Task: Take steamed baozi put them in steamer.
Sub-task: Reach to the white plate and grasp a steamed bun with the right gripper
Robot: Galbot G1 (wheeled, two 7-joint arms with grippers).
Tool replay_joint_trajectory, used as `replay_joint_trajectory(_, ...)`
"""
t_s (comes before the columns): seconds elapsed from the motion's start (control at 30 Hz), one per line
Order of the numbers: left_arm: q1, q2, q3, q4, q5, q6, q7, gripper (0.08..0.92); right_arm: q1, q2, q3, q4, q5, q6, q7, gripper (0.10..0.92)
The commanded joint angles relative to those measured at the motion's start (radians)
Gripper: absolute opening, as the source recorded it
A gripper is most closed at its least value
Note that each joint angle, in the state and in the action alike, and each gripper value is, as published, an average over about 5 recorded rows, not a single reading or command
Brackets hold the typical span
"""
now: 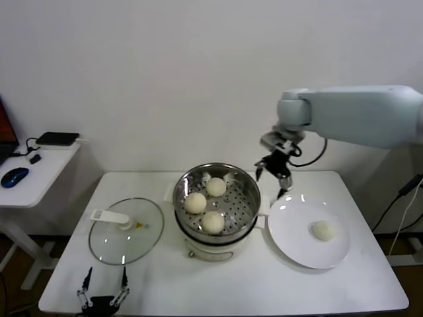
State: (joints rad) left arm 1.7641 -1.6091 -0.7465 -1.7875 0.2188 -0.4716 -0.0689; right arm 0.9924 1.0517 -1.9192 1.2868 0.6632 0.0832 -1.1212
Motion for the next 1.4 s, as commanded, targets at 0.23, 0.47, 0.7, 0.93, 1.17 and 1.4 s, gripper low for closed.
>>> replay_joint_trajectory(0.23, -0.004, -0.049, 0.005, 0.012, 0.004, 0.002, -0.002, 0.823, -0.212, -0.317, 0.01, -0.054, -0.215, -0.214, 0.113, 0.823)
replay_joint_trajectory(0.47, 0.001, -0.049, 0.002, 0.017, 0.013, -0.002, -0.005, 0.823, -0.409, -0.361, 0.161, -0.119, -0.327, -0.219, 0.127, 0.823)
replay_joint_trajectory(0.7, 0.002, -0.049, 0.002, 0.023, 0.022, -0.004, -0.007, 0.823, -0.499, -0.362, 0.248, -0.163, -0.362, -0.214, 0.129, 0.823)
replay_joint_trajectory(0.93, 0.0, -0.049, 0.002, 0.027, 0.027, -0.005, -0.007, 0.823, -0.558, -0.35, 0.323, -0.217, -0.405, -0.212, 0.136, 0.823)
replay_joint_trajectory(1.17, -0.003, -0.049, -0.001, 0.028, 0.027, -0.004, -0.006, 0.823, -0.582, -0.34, 0.346, -0.22, -0.409, -0.218, 0.142, 0.823)
replay_joint_trajectory(1.4, -0.004, -0.049, -0.001, 0.03, 0.029, -0.005, -0.006, 0.823, -0.602, -0.327, 0.359, -0.229, -0.409, -0.22, 0.151, 0.823)
